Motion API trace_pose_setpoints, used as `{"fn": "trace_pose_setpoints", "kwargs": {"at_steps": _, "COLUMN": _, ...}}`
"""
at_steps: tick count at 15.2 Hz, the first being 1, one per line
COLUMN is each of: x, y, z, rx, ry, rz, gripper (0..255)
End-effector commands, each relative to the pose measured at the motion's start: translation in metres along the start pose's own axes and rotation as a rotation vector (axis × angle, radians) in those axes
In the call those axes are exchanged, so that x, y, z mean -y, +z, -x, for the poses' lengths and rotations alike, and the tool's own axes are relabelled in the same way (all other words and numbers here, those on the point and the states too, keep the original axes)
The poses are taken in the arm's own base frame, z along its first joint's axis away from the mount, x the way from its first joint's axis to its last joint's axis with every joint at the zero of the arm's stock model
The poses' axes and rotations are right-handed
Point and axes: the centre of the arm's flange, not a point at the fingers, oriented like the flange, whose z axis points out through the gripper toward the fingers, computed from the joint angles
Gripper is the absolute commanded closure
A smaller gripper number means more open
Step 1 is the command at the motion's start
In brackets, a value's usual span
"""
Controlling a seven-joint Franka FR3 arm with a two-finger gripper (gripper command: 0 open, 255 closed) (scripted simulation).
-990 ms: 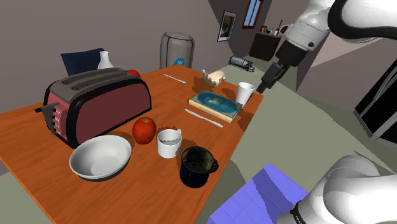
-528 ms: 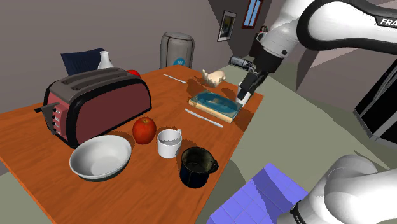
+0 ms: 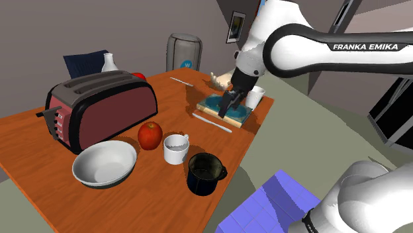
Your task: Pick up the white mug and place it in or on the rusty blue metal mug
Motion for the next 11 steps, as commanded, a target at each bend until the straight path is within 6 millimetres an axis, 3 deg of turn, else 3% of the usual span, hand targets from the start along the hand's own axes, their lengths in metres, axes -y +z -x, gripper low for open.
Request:
{"fn": "trace_pose_setpoints", "kwargs": {"at_steps": 1, "x": 0.017, "y": 0.021, "z": -0.011, "rx": 0.009, "ry": -0.011, "rz": 0.004, "gripper": 0}}
{"fn": "trace_pose_setpoints", "kwargs": {"at_steps": 11, "x": 0.096, "y": 0.116, "z": -0.073, "rx": 0.056, "ry": -0.064, "rz": 0.030, "gripper": 0}}
